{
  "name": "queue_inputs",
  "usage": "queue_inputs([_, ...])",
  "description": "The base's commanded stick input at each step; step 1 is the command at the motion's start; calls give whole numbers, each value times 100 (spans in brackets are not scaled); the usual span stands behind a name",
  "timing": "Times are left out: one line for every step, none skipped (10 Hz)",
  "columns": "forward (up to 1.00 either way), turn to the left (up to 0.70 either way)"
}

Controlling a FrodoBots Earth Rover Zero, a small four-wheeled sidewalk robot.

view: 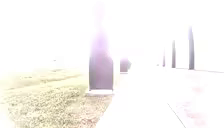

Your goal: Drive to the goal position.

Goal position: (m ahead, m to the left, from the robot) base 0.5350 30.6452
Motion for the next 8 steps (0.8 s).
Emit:
queue_inputs([6, 0])
queue_inputs([6, 0])
queue_inputs([6, 0])
queue_inputs([6, 0])
queue_inputs([6, 0])
queue_inputs([6, 0])
queue_inputs([6, 0])
queue_inputs([6, 0])
